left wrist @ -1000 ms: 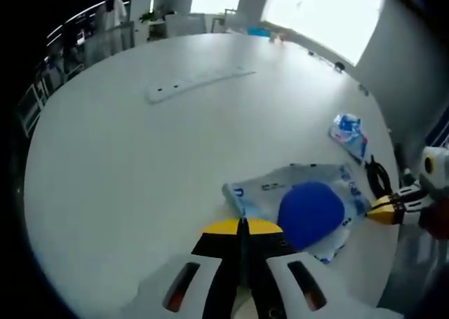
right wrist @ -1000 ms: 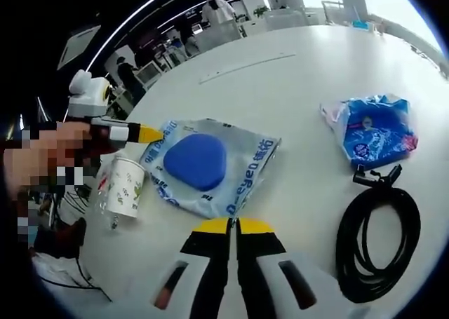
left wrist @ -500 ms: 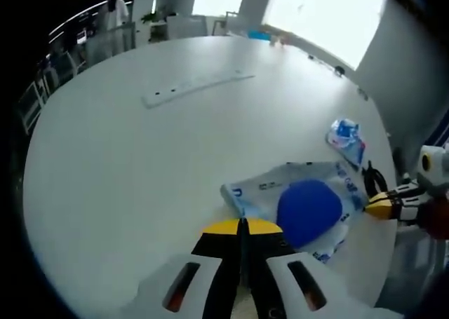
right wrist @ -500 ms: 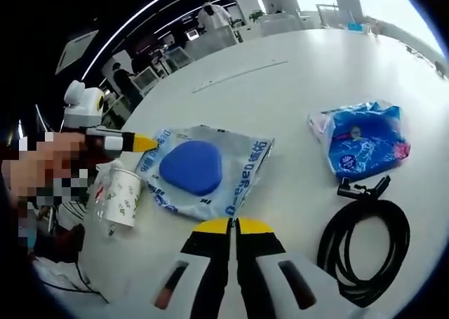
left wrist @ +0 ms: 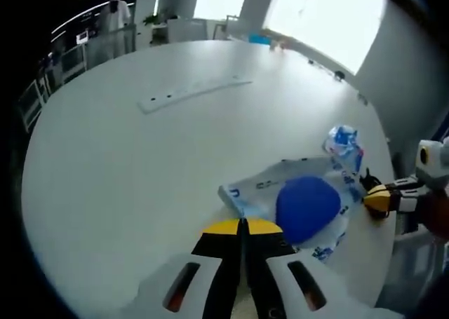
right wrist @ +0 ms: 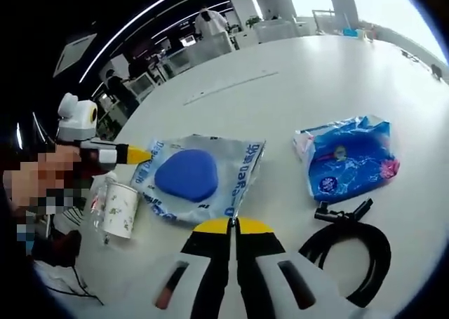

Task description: Arrange the tabletop items into an orderly group along one side of the table until the central work area is clear of visible clutter.

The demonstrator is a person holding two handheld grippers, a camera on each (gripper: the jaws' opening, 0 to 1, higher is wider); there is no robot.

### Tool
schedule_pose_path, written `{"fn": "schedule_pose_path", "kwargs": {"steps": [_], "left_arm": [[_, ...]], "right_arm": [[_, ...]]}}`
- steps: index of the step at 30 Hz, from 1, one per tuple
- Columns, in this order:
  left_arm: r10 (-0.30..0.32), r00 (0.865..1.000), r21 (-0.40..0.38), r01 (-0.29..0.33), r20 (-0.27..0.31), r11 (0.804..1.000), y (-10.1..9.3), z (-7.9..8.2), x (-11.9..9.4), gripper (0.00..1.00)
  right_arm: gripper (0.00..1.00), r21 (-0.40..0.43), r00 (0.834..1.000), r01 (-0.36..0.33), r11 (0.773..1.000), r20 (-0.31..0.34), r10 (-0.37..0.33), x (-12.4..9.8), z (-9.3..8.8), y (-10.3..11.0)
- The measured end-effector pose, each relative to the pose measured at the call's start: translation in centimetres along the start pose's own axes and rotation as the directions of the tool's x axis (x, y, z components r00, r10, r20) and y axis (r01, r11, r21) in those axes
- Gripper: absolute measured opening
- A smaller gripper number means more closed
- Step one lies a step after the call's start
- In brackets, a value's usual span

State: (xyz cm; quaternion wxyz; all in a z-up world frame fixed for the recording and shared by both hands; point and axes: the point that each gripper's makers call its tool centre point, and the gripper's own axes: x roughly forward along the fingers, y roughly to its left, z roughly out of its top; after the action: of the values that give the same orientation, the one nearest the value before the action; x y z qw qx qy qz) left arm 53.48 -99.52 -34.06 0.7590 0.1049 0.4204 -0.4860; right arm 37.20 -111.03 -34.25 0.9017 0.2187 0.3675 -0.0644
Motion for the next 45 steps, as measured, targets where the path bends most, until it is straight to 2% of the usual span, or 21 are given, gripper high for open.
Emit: {"fn": "schedule_pose_path", "kwargs": {"steps": [15, 28, 36, 45], "left_arm": [[-0.002, 1.000, -0.026, 0.003, 0.030, 1.000, -1.2, 1.0, 0.3, 0.00], [-0.013, 0.999, -0.059, 0.016, 0.037, 0.998, -2.0, 0.7, 0.0, 0.00], [-0.019, 0.999, -0.023, 0.020, 0.046, 1.000, -2.7, 0.6, -0.2, 0.00], [-0.024, 0.999, -0.026, 0.025, 0.037, 0.999, -3.0, 0.1, -0.3, 0.00]], "right_arm": [[0.00, -0.005, 0.999, 0.021, 1.000, 0.026, -0.021, -0.3, 1.9, -1.9], [0.00, -0.038, 0.999, 0.035, 0.999, 0.026, -0.034, -0.3, 2.5, -2.7], [0.00, -0.057, 0.999, 0.044, 0.997, 0.024, -0.043, -0.4, 2.9, -3.3], [0.00, -0.068, 0.999, 0.047, 0.997, 0.024, -0.046, -0.4, 3.0, -3.5]]}}
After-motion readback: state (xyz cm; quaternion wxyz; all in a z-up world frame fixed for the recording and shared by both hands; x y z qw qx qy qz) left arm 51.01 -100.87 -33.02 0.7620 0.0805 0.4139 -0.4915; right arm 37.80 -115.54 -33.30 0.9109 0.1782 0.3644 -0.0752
